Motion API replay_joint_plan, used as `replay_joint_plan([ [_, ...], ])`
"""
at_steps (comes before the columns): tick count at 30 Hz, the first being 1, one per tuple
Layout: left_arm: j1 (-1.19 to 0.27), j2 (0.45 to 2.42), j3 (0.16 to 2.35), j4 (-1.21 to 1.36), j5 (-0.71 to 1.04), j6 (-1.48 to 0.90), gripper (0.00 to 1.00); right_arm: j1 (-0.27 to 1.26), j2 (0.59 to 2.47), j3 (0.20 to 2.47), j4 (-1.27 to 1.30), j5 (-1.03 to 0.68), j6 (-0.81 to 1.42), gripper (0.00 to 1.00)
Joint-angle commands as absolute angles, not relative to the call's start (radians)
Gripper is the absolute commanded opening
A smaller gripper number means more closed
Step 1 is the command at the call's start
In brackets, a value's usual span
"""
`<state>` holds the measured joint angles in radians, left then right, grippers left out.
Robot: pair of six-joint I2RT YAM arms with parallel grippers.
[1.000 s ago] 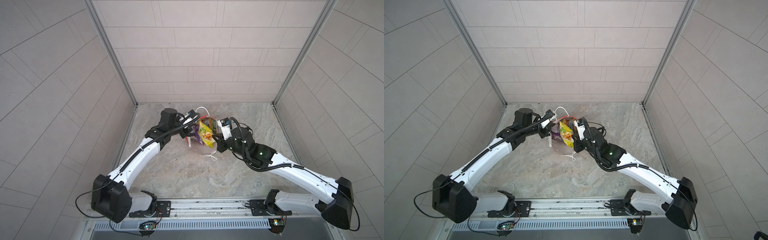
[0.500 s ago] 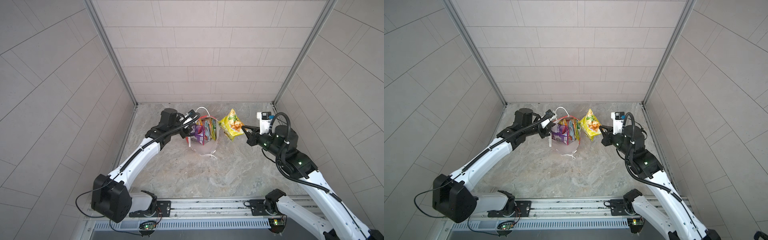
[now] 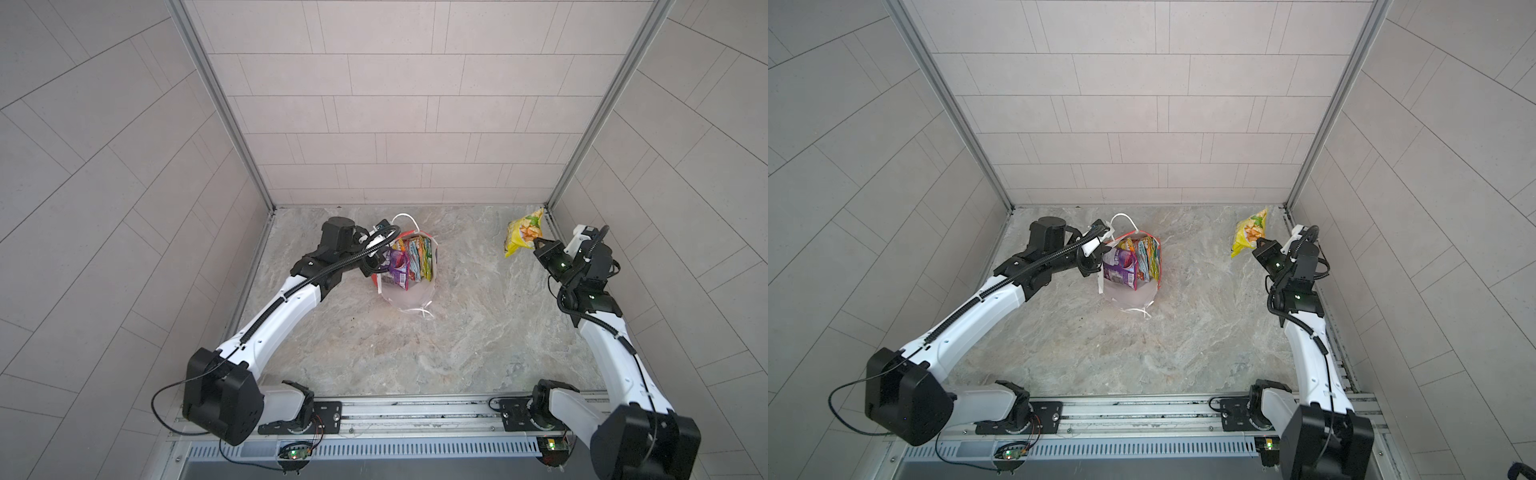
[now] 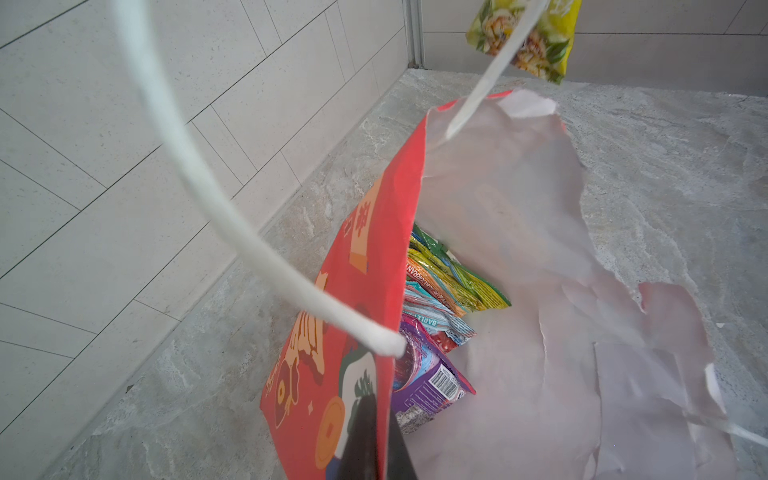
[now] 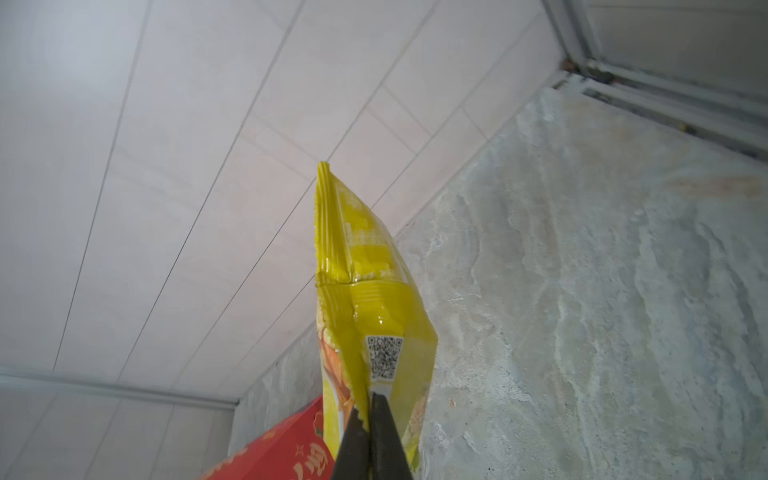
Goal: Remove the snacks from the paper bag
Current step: 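Lift the yellow packet out of the bag with the right gripper, moving it away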
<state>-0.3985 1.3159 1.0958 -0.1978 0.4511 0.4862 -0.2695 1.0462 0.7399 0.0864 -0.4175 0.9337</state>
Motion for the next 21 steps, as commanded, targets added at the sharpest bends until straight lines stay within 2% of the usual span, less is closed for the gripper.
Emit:
replay_joint_plan([
  [1, -0.399, 1.279, 1.08, -0.14, 0.481, 0.484, 0.0, -0.321, 1.104, 0.731, 0.269, -0.43, 1.123, 0.0],
  [4, -0.399, 1.262, 1.068, -0.132, 0.469, 0.488, 0.0, -0.363, 1.169, 0.719, 0.297, -0.391, 1.171, 0.0],
  [7, -0.399, 1.264, 1.07, -0.133, 0.471, 0.486, 0.0, -0.367, 1.222, 0.626, 0.497, -0.284, 1.297, 0.0],
  [9, -0.399, 1.268, 1.071, -0.133, 0.474, 0.486, 0.0, -0.366, 1.253, 0.57, 0.528, -0.212, 1.38, 0.0],
  [12, -0.399, 1.273, 1.071, -0.129, 0.475, 0.485, 0.0, -0.343, 1.277, 0.585, 0.47, -0.109, 1.361, 0.0],
  [17, -0.399, 1.29, 1.076, -0.129, 0.475, 0.487, 0.0, -0.24, 1.296, 0.546, 0.484, 0.195, 1.382, 0.0],
  [21, -0.399, 1.295, 1.079, -0.133, 0.471, 0.491, 0.0, -0.185, 1.345, 0.537, 0.525, 0.314, 1.38, 0.0],
])
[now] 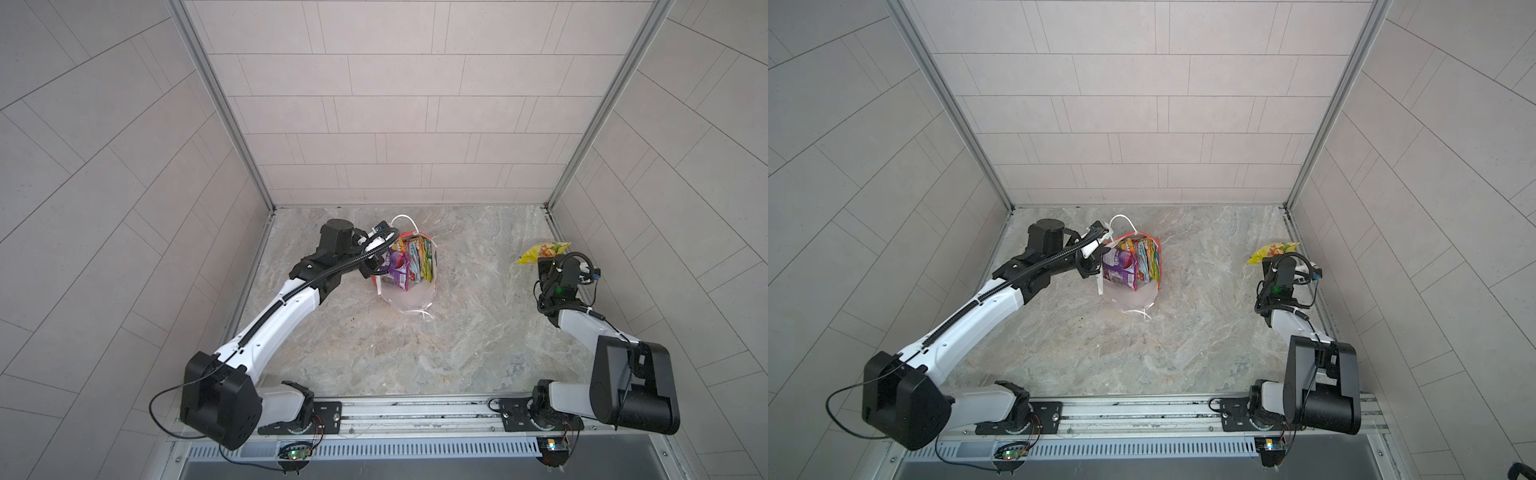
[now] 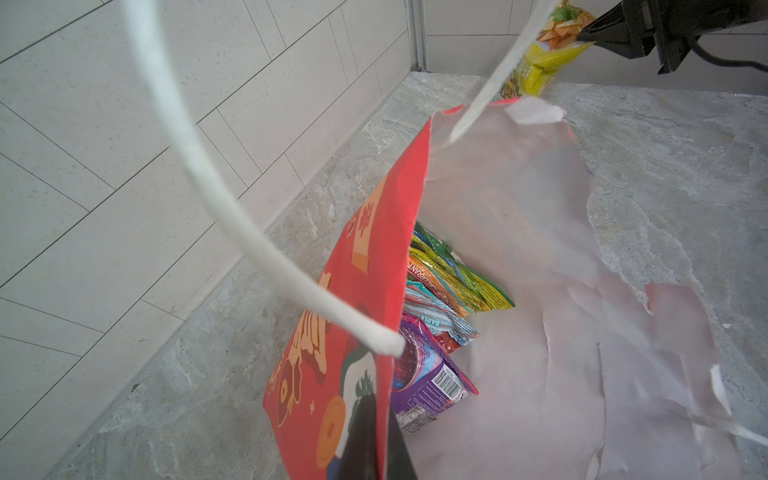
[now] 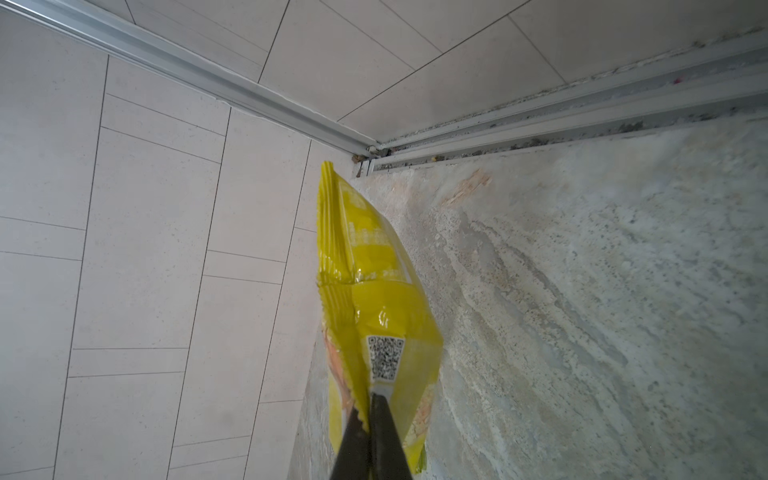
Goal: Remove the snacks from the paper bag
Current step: 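Lift the yellow packet out of the bag with the right gripper, moving it away, then lower the yellow packet to the table and open the right gripper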
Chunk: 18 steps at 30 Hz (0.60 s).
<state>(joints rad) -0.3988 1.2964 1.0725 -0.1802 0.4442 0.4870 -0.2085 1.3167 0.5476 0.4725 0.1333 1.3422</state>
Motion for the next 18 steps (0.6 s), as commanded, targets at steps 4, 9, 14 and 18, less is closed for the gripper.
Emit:
replay_joint_plan([
  [4, -0.397, 1.302, 1.09, -0.152, 0.457, 0.498, 0.0, -0.162, 1.365, 0.506, 0.547, 0.382, 1.385, 0.0],
  [9, -0.396, 1.308, 1.088, -0.137, 0.449, 0.496, 0.0, -0.159, 1.418, 0.514, 0.562, 0.384, 1.352, 0.0],
  [14, -0.396, 1.314, 1.087, -0.129, 0.465, 0.494, 0.0, -0.15, 1.519, 0.491, 0.682, 0.37, 1.398, 0.0],
  [18, -0.396, 1.31, 1.083, -0.128, 0.455, 0.497, 0.0, -0.12, 1.559, 0.483, 0.736, 0.412, 1.413, 0.11],
])
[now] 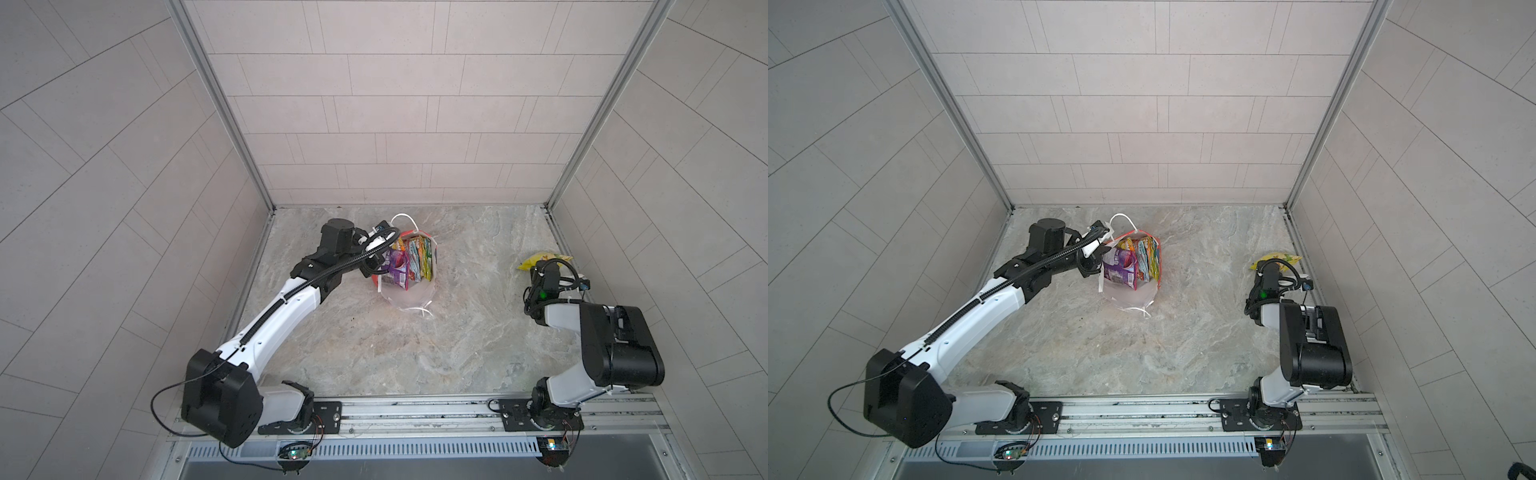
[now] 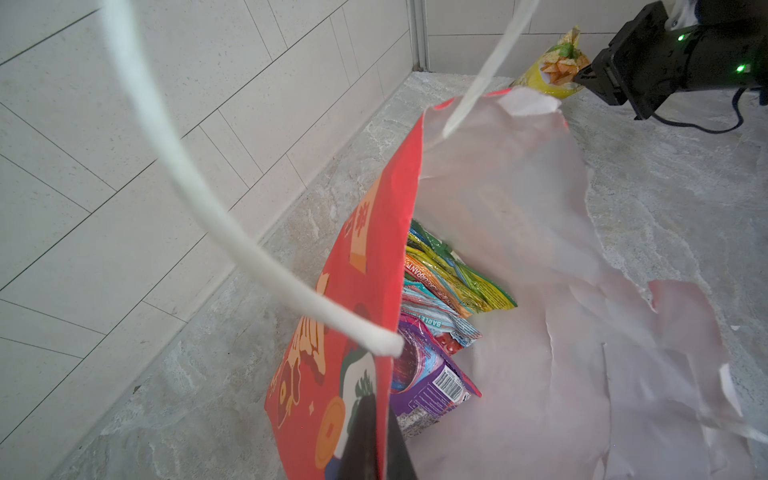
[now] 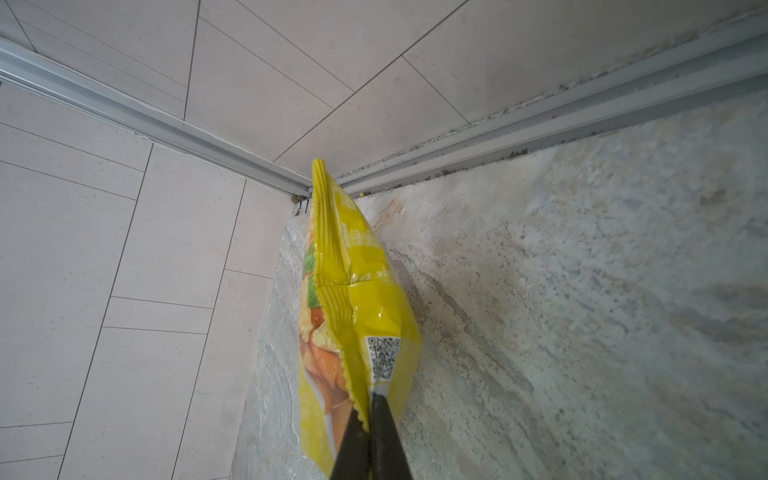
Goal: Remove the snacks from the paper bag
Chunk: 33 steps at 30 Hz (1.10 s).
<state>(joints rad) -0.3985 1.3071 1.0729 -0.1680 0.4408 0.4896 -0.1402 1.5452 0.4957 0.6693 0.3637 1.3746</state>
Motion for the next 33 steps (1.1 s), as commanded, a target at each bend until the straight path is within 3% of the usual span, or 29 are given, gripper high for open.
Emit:
replay_joint_plan([
  [1, -0.396, 1.309, 1.083, -0.128, 0.449, 0.497, 0.0, -0.113, 1.568, 0.489, 0.735, 0.415, 1.408, 0.21],
  [8, -0.395, 1.307, 1.086, -0.145, 0.433, 0.505, 0.0, -0.106, 1.605, 0.551, 0.696, 0.277, 1.399, 0.56],
  [12, -0.396, 1.297, 1.084, -0.155, 0.415, 0.512, 0.0, -0.09, 1.488, 0.538, 0.513, 0.153, 1.372, 0.72],
  [15, -0.396, 1.296, 1.085, -0.154, 0.418, 0.51, 0.0, -0.072, 1.327, 0.517, 0.324, 0.157, 1.289, 0.79],
  [19, -0.396, 1.295, 1.086, -0.15, 0.428, 0.505, 0.0, -0.074, 1.117, 0.449, 0.248, 0.158, 1.237, 0.8],
  [22, -0.396, 1.29, 1.081, -0.144, 0.43, 0.502, 0.0, -0.075, 0.98, 0.464, 0.216, 0.148, 1.092, 0.7],
  [24, -0.396, 1.29, 1.076, -0.134, 0.429, 0.5, 0.0, -0.099, 0.95, 0.515, 0.173, 0.159, 0.994, 0.51],
  [26, -0.396, 1.294, 1.08, -0.135, 0.433, 0.496, 0.0, -0.222, 1.032, 0.58, 0.218, -0.018, 0.966, 0.3],
  [30, -0.396, 1.295, 1.08, -0.137, 0.43, 0.497, 0.0, -0.352, 1.357, 0.898, 0.048, -0.406, 0.844, 0.14],
  [33, -0.394, 1.298, 1.079, -0.134, 0.424, 0.5, 0.0, -0.348, 1.537, 1.101, -0.15, -0.458, 0.7, 0.15],
])
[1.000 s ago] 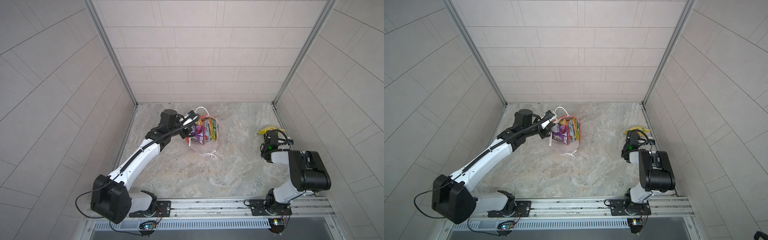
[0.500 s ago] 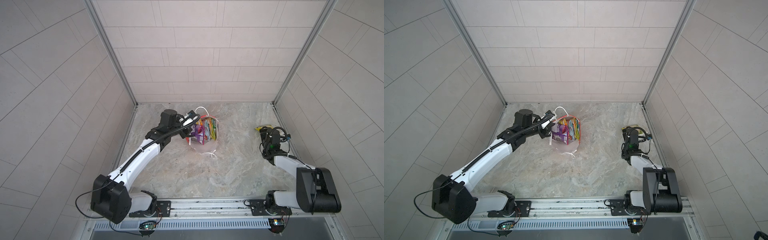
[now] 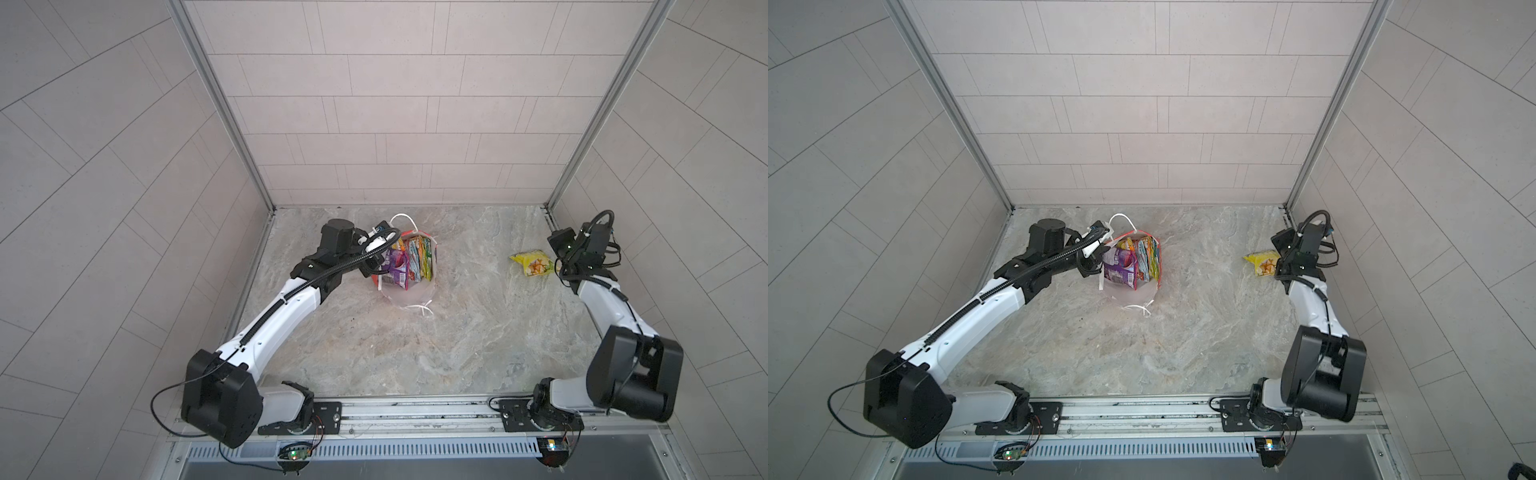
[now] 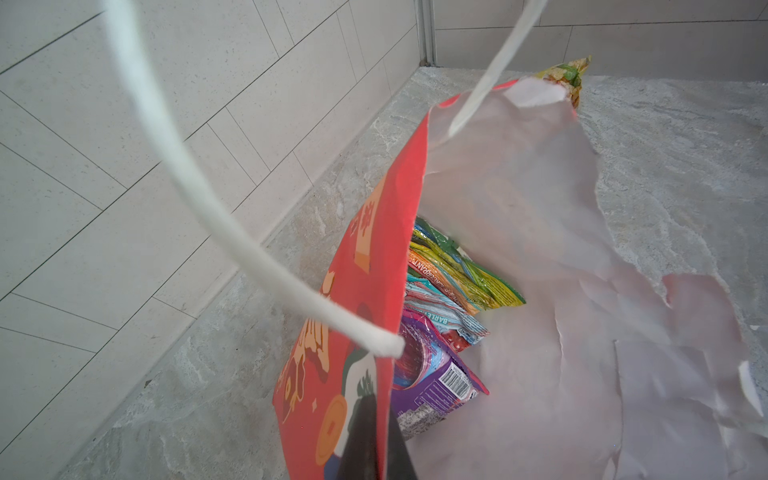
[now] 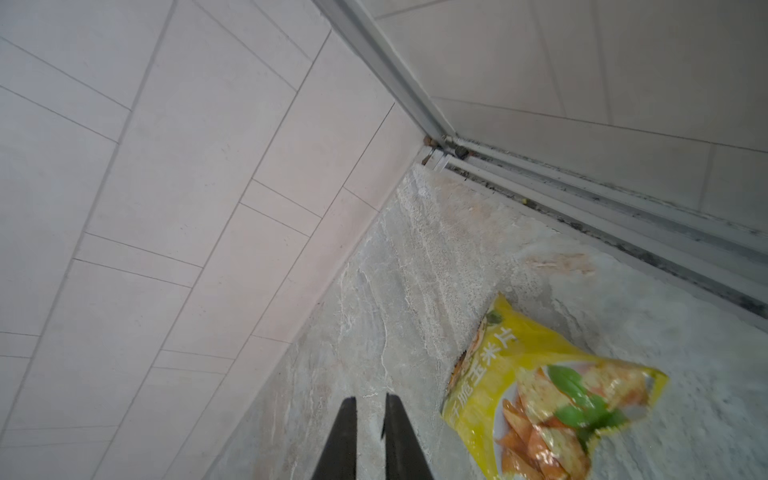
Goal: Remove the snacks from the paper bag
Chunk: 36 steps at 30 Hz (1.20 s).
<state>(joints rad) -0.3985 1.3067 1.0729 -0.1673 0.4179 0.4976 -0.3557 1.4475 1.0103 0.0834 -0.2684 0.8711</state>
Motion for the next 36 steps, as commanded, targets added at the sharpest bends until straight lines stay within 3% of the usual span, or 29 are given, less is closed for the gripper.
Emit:
replay_joint_plan([
  [1, -0.394, 1.302, 1.082, -0.137, 0.424, 0.5, 0.0, -0.343, 1.587, 1.143, -0.173, -0.463, 0.674, 0.15],
  [11, -0.393, 1.3, 1.089, -0.14, 0.417, 0.505, 0.0, -0.336, 1.884, 1.312, -0.256, -0.426, 0.578, 0.18],
  [18, -0.391, 1.304, 1.089, -0.141, 0.41, 0.508, 0.0, -0.339, 1.905, 1.25, -0.213, -0.36, 0.615, 0.27],
  [23, -0.391, 1.304, 1.089, -0.14, 0.416, 0.506, 0.0, -0.34, 1.851, 1.115, -0.036, -0.381, 0.71, 0.33],
  [30, -0.392, 1.298, 1.085, -0.14, 0.413, 0.503, 0.0, -0.333, 1.712, 1.165, -0.17, -0.379, 0.647, 0.54],
  [36, -0.391, 1.293, 1.084, -0.14, 0.42, 0.5, 0.0, -0.333, 1.55, 1.146, -0.294, -0.103, 0.457, 0.77],
])
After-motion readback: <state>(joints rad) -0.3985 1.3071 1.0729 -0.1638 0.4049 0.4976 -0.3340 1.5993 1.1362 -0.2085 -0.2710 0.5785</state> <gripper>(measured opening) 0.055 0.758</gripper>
